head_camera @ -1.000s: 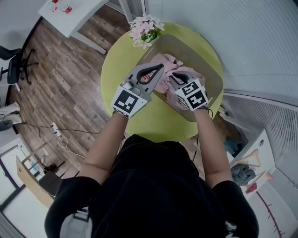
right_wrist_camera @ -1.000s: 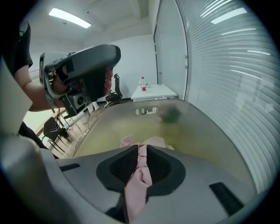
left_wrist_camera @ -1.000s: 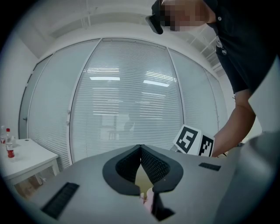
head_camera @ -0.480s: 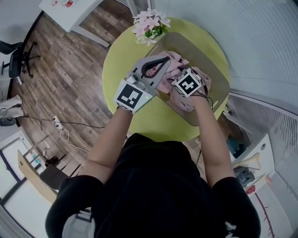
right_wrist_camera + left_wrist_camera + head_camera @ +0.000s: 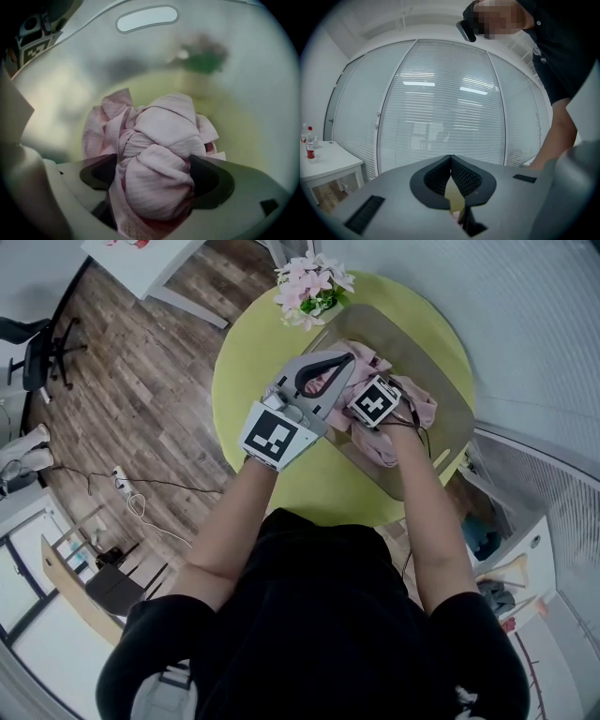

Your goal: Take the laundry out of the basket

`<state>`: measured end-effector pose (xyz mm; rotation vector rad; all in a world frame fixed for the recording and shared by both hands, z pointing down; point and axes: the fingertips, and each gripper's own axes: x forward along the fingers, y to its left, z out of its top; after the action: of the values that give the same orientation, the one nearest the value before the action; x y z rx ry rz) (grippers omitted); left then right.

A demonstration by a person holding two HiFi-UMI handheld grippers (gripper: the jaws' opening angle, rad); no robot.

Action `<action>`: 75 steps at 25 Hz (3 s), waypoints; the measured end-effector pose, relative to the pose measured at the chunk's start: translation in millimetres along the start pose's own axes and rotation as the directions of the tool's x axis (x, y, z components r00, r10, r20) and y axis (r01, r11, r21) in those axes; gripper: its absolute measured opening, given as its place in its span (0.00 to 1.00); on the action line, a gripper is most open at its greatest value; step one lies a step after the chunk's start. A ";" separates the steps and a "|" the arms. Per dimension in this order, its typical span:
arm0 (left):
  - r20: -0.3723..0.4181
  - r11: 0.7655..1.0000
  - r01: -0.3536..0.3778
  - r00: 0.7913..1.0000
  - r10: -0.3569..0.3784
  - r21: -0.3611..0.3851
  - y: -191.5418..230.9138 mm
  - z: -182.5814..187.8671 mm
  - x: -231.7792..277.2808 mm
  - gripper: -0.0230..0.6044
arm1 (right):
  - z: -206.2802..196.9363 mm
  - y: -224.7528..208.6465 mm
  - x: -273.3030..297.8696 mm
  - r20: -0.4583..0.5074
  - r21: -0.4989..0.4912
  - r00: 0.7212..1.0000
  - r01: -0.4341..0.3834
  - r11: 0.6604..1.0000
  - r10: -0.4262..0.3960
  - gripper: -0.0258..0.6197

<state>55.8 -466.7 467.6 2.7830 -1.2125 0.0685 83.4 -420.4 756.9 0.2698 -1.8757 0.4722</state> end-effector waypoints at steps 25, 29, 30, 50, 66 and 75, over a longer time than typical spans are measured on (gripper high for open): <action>-0.014 0.998 -0.058 0.998 0.057 -0.027 10.0 -2.5 -30.6 0.05 | -10.6 -3.4 34.5 -0.077 -0.087 0.994 0.068 0.994 -0.075 0.69; -0.015 0.998 -0.061 0.998 0.061 -0.011 5.4 4.4 -40.1 0.05 | -9.1 -0.3 17.1 -0.058 -0.078 0.995 0.076 0.994 -0.081 0.68; -0.012 0.998 -0.064 0.998 0.063 -0.009 4.6 6.1 -42.2 0.05 | -8.3 1.0 13.1 -0.054 -0.076 0.995 0.075 0.994 -0.079 0.68; -0.016 0.997 -0.024 1.000 0.026 0.076 -28.4 34.9 -76.8 0.05 | 13.7 29.9 -96.7 0.041 -0.093 0.983 0.183 0.979 -0.180 0.68; 0.045 0.991 0.009 0.999 -0.015 0.133 -59.1 68.7 -117.5 0.05 | 42.3 59.0 -181.9 0.147 -0.103 0.931 0.351 0.931 -0.334 0.68; 0.085 0.988 0.028 0.996 -0.041 0.149 -75.0 83.7 -147.8 0.05 | 62.5 93.0 -227.7 0.194 -0.114 0.894 0.430 0.896 -0.404 0.68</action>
<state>10.1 -318.0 366.3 2.9626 -1.2260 0.0354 71.8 -374.8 507.5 0.6102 -1.9327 0.0069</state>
